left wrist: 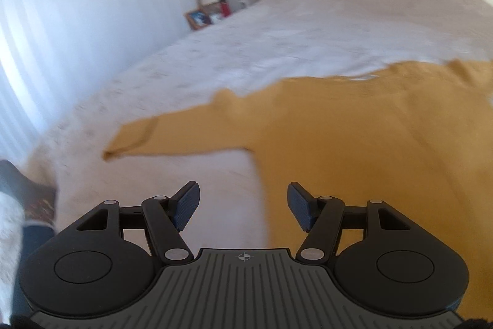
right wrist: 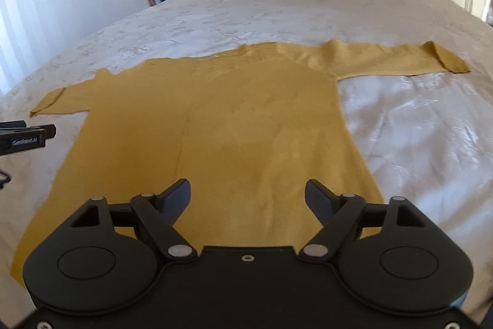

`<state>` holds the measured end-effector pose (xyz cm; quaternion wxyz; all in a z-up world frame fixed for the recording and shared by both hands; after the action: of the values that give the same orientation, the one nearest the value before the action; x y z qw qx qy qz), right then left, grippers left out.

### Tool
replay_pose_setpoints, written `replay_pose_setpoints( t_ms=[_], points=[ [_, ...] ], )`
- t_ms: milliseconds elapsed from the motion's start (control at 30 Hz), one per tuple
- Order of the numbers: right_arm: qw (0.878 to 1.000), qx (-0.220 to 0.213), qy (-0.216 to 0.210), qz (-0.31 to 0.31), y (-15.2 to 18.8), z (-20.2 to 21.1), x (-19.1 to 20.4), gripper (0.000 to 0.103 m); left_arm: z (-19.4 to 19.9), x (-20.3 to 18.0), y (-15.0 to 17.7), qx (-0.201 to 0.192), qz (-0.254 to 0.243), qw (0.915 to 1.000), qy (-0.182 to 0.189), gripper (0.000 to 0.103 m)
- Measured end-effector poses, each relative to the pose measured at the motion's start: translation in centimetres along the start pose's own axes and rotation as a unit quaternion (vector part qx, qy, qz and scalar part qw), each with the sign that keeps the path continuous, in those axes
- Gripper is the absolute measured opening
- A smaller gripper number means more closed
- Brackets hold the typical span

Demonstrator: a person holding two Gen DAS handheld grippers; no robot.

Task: Fold small clothes
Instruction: 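Reach the left gripper to the sweater's side edge and grasp it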

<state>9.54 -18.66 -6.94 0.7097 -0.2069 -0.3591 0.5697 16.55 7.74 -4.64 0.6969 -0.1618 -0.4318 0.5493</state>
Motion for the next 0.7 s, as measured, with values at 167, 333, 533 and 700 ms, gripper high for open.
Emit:
replay_pose_setpoints(
  t_ms=[167, 333, 533, 700],
  points=[
    [1.000, 0.012, -0.014, 0.003, -0.9, -1.2, 1.8, 0.078, -5.3, 5.5, 0.0, 0.013, 0.014, 0.9990, -0.041, 0.062],
    [0.999, 0.023, -0.026, 0.028, -1.6, -2.7, 4.7, 0.078, -10.9, 11.1, 0.4, 0.025, -0.015, 0.9956, -0.089, 0.062],
    [0.997, 0.041, -0.042, 0.043, -1.9, -4.7, 7.7, 0.078, -16.0, 15.4, 0.6, 0.029, -0.053, 0.9911, -0.119, 0.062],
    [0.996, 0.060, -0.050, 0.051, -1.6, -6.4, 9.4, 0.078, -17.8, 16.0, 0.8, 0.013, -0.075, 0.9912, -0.108, 0.062]
  ],
)
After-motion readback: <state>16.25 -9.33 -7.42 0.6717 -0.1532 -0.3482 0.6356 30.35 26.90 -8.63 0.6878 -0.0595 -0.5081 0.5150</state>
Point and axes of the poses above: each gripper's, at about its wrist camera, not at the fingertips, and z roughly against the way its jaws point, x to its left, y to its underside, the point moved 4 cm from there along -z, roughly the way its jaws point, and after that the axes turned 9 degrees about -z, right-handed, at the moved point
